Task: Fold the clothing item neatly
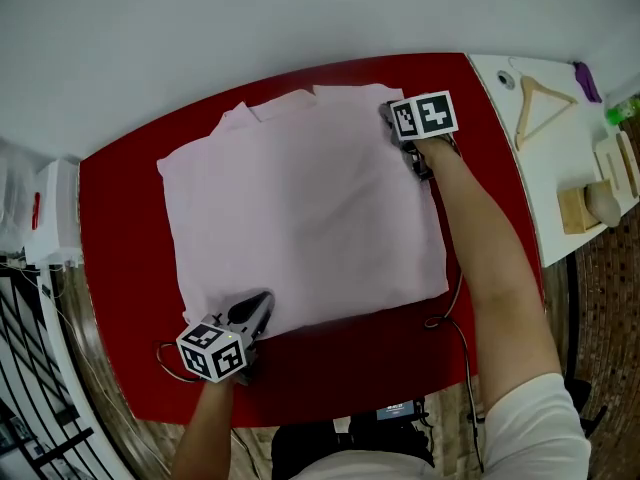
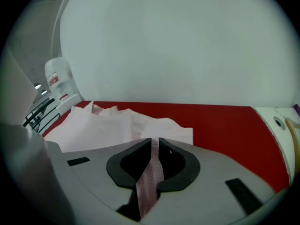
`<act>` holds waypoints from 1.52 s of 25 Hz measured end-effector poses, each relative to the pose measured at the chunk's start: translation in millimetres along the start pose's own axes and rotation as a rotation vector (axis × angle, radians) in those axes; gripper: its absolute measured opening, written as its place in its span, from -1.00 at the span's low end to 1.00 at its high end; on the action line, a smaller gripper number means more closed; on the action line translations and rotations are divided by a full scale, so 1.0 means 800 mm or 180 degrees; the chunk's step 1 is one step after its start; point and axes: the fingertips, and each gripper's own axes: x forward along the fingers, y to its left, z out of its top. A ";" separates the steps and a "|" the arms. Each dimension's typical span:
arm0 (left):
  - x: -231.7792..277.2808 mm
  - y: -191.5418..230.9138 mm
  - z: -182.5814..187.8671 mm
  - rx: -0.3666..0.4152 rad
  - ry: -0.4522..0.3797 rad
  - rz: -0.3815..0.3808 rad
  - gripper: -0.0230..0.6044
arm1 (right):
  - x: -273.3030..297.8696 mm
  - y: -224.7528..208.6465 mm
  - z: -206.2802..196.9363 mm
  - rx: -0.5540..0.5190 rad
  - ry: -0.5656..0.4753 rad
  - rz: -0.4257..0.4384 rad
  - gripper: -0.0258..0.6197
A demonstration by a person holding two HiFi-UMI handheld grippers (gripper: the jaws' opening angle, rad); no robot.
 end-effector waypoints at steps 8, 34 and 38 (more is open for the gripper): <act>-0.001 0.000 0.002 -0.0016 -0.0048 -0.0029 -0.90 | 0.003 0.022 0.002 -0.0032 -0.0127 0.0184 -0.78; -0.001 0.002 0.005 -0.0107 -0.0075 -0.0095 -0.90 | -0.036 -0.053 0.018 0.0162 -0.0479 -0.0510 -0.41; -0.014 -0.002 0.011 -0.0122 -0.0161 -0.0109 -0.90 | -0.101 -0.024 0.022 0.0139 -0.0820 -0.0285 -0.40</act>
